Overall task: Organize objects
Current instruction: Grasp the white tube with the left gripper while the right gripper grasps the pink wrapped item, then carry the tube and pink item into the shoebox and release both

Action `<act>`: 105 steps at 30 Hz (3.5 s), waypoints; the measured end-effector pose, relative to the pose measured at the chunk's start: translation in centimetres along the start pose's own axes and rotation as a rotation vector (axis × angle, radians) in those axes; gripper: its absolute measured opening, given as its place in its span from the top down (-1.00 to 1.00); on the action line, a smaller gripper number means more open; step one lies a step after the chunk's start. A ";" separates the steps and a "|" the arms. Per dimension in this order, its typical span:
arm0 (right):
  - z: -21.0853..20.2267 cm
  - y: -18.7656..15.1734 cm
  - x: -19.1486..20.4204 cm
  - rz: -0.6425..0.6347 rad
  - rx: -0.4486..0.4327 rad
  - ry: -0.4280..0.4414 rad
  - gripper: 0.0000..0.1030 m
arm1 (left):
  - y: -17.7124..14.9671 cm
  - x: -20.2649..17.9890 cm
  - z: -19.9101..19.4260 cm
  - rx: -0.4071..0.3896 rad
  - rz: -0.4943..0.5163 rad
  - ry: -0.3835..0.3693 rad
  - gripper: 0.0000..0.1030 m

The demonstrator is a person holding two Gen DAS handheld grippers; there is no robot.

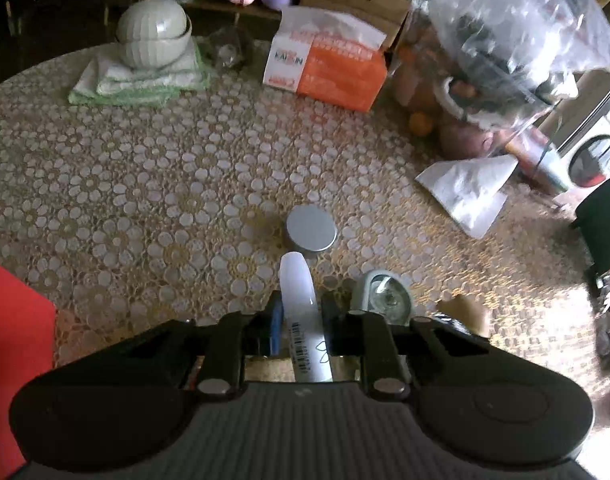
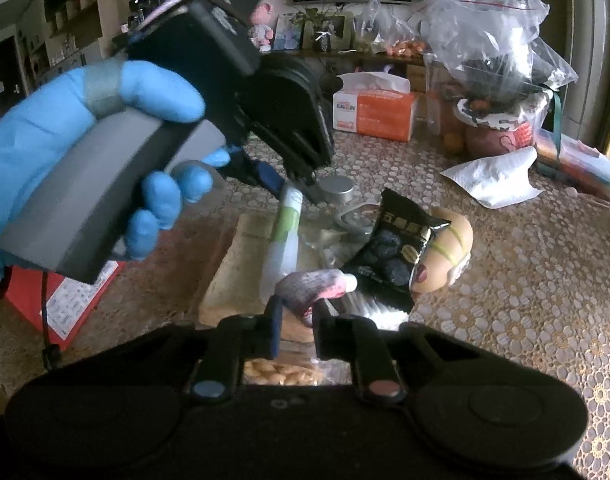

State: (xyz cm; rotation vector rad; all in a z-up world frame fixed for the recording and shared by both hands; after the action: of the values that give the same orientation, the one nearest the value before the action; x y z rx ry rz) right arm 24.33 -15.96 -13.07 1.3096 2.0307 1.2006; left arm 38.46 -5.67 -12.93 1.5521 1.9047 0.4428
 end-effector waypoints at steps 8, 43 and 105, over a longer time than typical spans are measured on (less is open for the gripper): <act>-1.6 0.7 -0.1 0.009 -0.027 -0.010 0.95 | 0.6 1.7 -3.7 -0.034 -0.077 -0.043 0.65; -7.6 7.7 6.8 -0.004 -0.090 0.090 0.95 | 1.8 12.5 -22.0 -0.245 -0.198 -0.132 0.69; 6.5 4.1 28.8 -0.144 0.218 0.318 0.77 | -1.6 32.9 -16.1 -0.018 -0.061 0.241 0.68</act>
State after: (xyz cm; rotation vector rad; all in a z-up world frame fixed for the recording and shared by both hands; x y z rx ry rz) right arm 18.04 13.07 -10.47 1.0960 2.4971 1.2099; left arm 23.31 27.61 -10.53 1.4793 2.1167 0.6433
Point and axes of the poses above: each gripper's, at about its wrist camera, not at the fingertips, and z roughly the way its jaws point, x to its left, y to its top, the point moved 6 cm from there along z, roughly the way its jaws point, and after that the axes turned 10 degrees about -x, right-handed, at the moved point
